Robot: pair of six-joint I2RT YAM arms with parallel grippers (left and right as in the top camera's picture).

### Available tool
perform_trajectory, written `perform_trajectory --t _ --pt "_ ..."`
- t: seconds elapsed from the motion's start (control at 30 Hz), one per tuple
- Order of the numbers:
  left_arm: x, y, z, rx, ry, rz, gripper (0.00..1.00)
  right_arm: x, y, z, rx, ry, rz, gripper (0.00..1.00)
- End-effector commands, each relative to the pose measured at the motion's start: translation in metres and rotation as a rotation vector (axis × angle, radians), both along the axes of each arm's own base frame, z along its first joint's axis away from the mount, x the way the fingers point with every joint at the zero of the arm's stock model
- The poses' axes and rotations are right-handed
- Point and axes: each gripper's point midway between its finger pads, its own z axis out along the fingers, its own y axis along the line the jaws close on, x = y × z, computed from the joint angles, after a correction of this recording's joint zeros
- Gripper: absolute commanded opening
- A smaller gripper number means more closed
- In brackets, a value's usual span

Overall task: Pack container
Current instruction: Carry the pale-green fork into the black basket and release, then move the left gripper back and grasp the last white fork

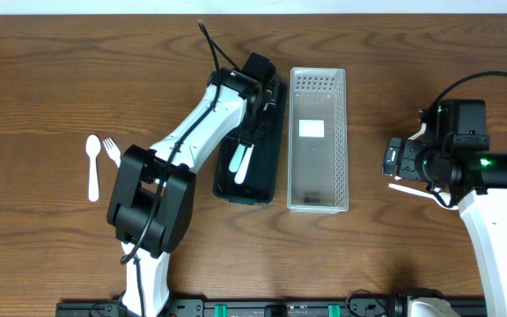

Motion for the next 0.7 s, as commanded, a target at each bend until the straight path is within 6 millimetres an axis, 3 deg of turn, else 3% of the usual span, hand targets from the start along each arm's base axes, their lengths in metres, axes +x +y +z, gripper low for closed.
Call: perform_trajectory --t 0.0,0.2,0.3,0.4,0.5,0.6,0.67 --pt "-0.004 0.001 -0.008 0.006 0.025 0.014 0.22 0.003 0.002 0.007 0.002 -0.019 0.009 0.99" --pt "-0.002 -0.001 -0.005 0.002 0.011 -0.001 0.30 0.003 0.002 0.007 0.002 -0.019 0.009 0.99" --pt "0.005 -0.001 0.015 -0.004 -0.033 -0.015 0.31 0.003 0.002 0.007 0.002 -0.018 0.009 0.99" --pt "0.019 0.002 0.054 0.005 -0.147 -0.023 0.41 0.003 0.002 0.007 0.002 -0.018 0.009 0.99" --pt "0.030 0.014 0.110 0.026 -0.293 -0.018 0.59 0.003 0.002 0.007 0.002 -0.018 0.009 0.99" --pt "0.033 0.045 0.162 0.081 -0.436 0.047 0.84 0.003 0.002 0.007 0.002 -0.018 0.009 0.99" --pt "0.030 0.072 0.187 0.105 -0.488 0.105 0.91 0.003 0.003 0.007 0.003 -0.018 0.009 0.99"
